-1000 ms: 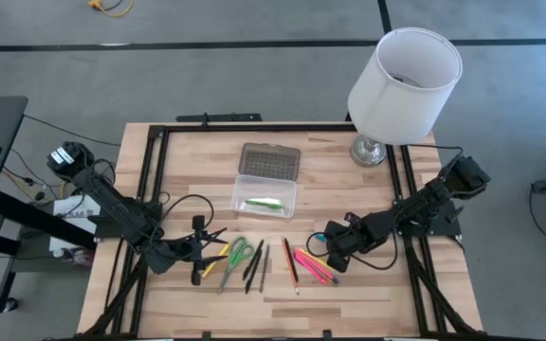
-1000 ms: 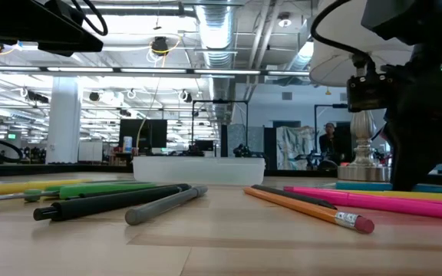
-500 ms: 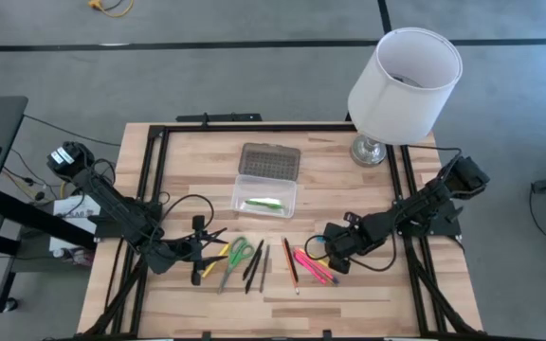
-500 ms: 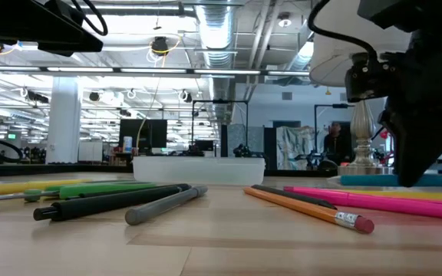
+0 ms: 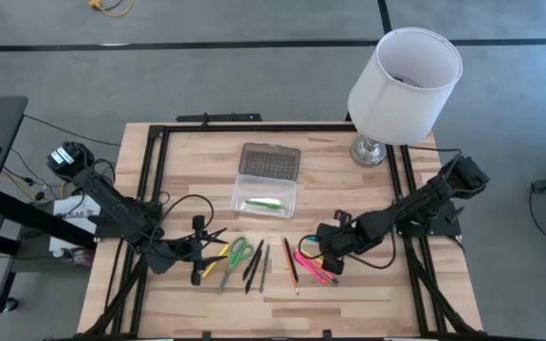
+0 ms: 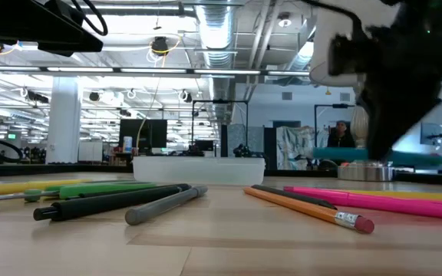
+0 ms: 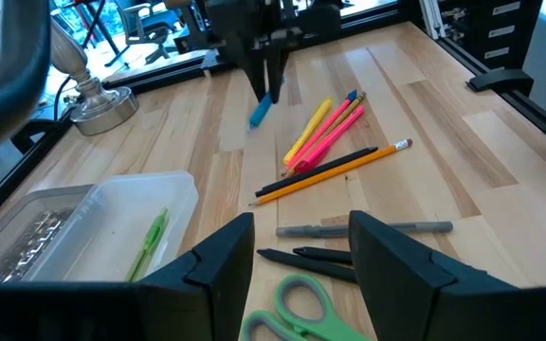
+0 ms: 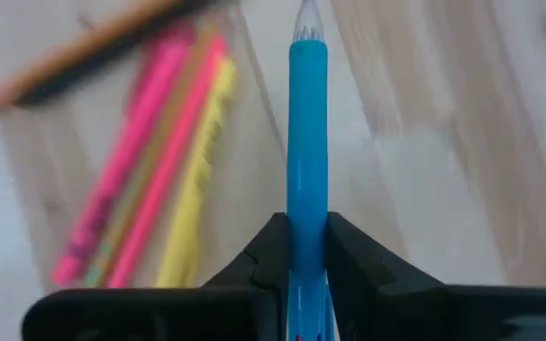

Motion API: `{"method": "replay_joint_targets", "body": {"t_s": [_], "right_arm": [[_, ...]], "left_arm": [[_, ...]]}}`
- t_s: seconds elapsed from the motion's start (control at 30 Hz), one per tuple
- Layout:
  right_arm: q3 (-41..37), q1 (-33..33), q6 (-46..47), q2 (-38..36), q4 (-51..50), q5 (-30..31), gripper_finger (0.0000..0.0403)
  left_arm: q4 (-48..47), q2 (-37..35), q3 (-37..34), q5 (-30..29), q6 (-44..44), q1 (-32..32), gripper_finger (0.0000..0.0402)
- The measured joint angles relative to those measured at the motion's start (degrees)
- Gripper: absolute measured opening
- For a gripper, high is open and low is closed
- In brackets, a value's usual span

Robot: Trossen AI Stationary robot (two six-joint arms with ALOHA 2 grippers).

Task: Pick & place school supplies into a supply box
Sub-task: Put the blue pen into the black supply box

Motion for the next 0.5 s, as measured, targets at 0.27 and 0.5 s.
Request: {"method": "replay_joint_targets", "body": {"t_s": [0.27, 0.5], "right_arm": [[8.77, -7.08, -12.27, -0.07, 1.83, 6.07, 0.0040], [10.40, -18.18, -20.99, -0.07, 12.92, 3.16, 0.0039]], "left_arm": [[0.24, 0.00, 0.00, -0.09, 0.47, 0.00, 0.0169], [0.48, 0.00, 0.00, -1.36, 0.51, -0.01, 0.0169]]}}
